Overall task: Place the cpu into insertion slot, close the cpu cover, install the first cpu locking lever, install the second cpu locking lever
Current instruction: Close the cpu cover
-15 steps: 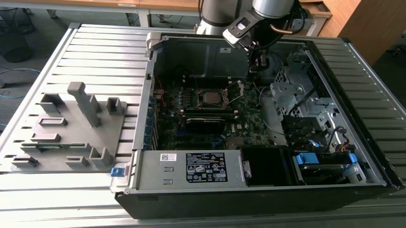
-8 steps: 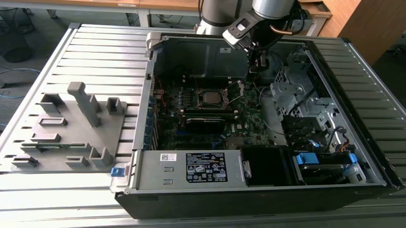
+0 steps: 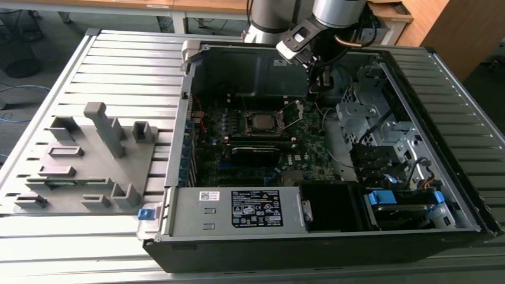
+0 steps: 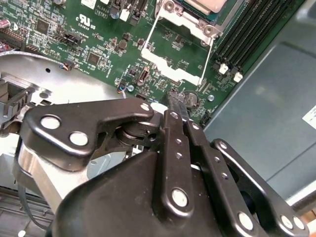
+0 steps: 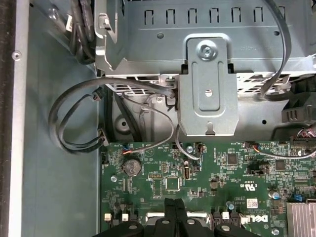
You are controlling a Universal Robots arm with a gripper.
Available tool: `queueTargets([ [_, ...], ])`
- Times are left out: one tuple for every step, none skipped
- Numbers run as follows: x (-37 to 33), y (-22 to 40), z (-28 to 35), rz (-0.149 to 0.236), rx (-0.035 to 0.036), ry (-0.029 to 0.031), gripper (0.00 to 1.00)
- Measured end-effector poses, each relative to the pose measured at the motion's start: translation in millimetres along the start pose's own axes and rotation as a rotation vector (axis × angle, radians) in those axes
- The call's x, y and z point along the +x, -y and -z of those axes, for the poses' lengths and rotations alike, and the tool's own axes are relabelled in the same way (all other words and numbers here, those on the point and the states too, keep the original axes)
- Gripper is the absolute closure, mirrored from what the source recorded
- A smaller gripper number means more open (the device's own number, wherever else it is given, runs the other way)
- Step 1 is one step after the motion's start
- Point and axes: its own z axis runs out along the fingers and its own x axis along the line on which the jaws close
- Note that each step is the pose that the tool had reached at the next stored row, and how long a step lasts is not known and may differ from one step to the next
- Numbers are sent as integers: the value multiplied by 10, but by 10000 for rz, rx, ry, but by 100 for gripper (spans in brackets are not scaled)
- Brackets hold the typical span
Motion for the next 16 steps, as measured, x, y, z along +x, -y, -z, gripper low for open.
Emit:
queueTargets([
  [0,0,-4,0,-1,1,89],
  [0,-6,-8,-1,0,3,89],
  [0,-15,-12,-1,4,9,89],
  [1,-20,-17,1,6,17,89],
  [1,-21,-24,1,7,26,89],
  [0,-22,-34,0,6,41,89],
  [0,-22,-48,0,6,58,89],
  [0,-22,-64,1,5,69,89],
  [0,-22,-77,2,4,82,89],
  [0,-22,-84,3,4,90,89],
  [0,-22,-88,3,4,92,89],
  [0,-22,-95,4,4,96,89],
  [0,-24,-104,5,4,104,89],
  [0,-27,-114,5,7,115,89],
  [0,-29,-125,4,10,126,89],
  [0,-30,-135,4,11,137,89],
])
